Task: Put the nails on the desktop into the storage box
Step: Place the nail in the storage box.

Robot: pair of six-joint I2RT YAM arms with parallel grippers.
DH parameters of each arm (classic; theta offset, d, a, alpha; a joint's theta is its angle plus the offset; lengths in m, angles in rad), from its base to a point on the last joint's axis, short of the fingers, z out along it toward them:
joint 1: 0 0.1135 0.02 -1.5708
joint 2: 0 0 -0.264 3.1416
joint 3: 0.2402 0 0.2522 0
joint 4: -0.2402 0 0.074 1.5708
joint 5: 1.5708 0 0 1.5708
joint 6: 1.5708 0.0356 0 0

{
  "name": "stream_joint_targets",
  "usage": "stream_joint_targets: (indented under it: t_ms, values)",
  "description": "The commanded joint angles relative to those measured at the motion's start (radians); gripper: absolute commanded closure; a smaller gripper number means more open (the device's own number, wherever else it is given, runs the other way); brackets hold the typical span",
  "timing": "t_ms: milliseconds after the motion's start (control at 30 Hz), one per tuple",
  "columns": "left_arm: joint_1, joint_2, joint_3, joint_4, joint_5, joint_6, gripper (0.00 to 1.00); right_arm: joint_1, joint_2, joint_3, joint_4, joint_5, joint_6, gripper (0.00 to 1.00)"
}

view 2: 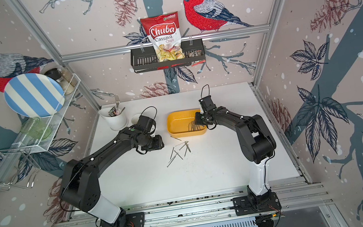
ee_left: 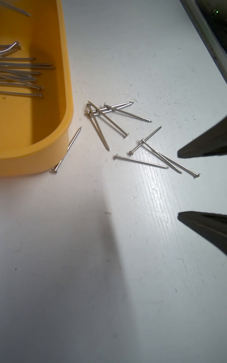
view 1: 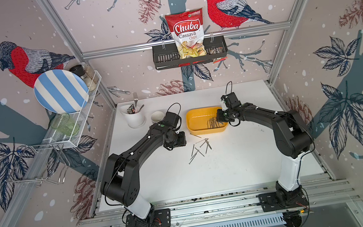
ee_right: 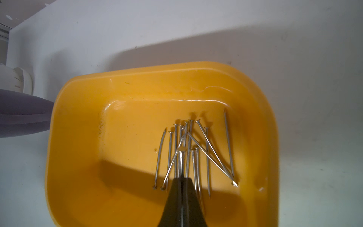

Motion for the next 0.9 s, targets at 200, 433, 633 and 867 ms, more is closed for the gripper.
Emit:
stream_joint_targets:
  t_ms: [200, 433, 633, 867]
  values:
    - [-0.002, -0.002, -0.068, 0.053, 0.018, 0.0, 0.53, 0.004, 0.08, 0.061, -0.037, 0.061, 0.007, 0.96]
    - [-0.037, 0.03, -0.091, 0.096, 0.028, -0.006, 0.53, -0.002, 0.088, 0.085, -0.083, 0.063, -0.007, 0.84]
    - [-0.086, 0.084, -0.056, 0.111, 0.019, 0.0, 0.54, -0.001, 0.024, 0.087, -0.119, 0.079, -0.027, 0.69]
    - [-0.123, 0.142, -0.026, 0.118, 0.005, 0.015, 0.54, -0.002, -0.091, 0.053, -0.133, 0.085, -0.042, 0.66]
